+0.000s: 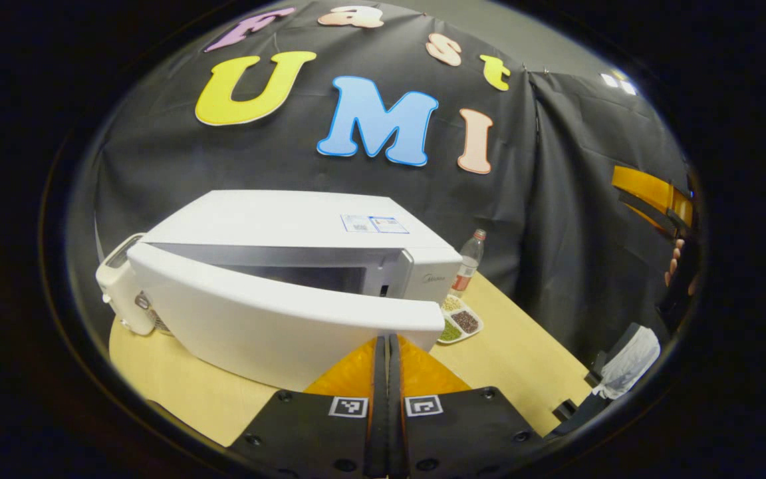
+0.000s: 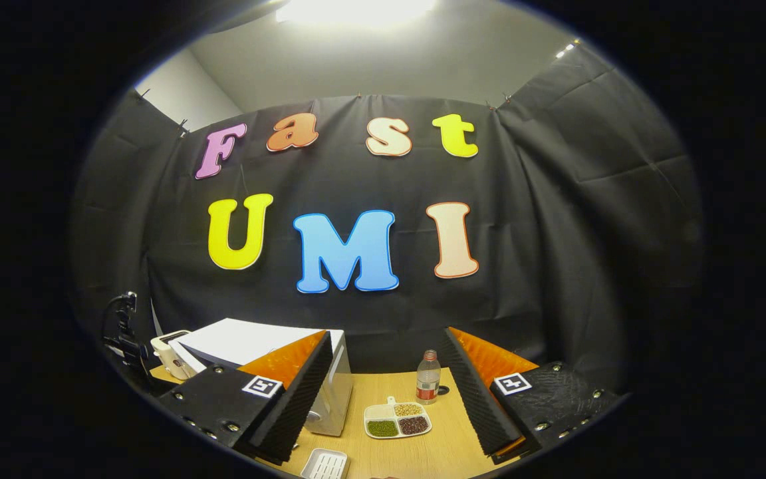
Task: Open the microwave oven with the left hand, put the food in, and close the microwave oven.
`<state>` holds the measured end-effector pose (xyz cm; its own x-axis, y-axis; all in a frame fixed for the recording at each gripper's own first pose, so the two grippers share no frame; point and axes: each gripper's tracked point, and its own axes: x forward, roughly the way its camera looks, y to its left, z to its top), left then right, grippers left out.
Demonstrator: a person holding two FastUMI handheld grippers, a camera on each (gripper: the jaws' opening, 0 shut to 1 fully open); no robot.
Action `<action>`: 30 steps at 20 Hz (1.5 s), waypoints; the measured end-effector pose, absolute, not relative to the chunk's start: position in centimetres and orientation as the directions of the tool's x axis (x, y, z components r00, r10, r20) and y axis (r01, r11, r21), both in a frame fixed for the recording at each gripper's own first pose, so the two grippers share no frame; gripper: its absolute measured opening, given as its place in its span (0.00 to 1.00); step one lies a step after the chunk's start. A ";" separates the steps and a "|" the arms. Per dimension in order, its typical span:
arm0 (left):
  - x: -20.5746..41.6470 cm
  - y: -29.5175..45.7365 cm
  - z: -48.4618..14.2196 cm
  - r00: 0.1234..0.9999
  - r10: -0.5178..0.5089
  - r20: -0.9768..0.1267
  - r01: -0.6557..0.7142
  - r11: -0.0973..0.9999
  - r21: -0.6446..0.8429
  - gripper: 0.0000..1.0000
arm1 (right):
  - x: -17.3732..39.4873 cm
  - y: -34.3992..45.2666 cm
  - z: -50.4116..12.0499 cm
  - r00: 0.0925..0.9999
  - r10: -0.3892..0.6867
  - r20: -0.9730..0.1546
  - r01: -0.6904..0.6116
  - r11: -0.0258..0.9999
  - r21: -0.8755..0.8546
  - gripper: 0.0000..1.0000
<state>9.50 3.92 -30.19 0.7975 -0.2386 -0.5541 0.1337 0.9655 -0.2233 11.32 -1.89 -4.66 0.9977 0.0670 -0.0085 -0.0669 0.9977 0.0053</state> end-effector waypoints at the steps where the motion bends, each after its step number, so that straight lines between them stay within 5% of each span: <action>1: 9.8 3.7 -30.2 0.798 -0.241 -0.553 0.138 0.965 -0.222 0.06 | 11.4 -2.1 -4.7 0.998 0.060 -0.009 -0.060 0.998 0.001 1.00; 30: 17.4 2.8 -30.9 0.827 -0.197 -0.527 0.103 0.974 -0.203 0.06 | 12.9 -3.9 -5.6 0.999 0.011 -0.035 -0.012 1.000 -0.009 1.00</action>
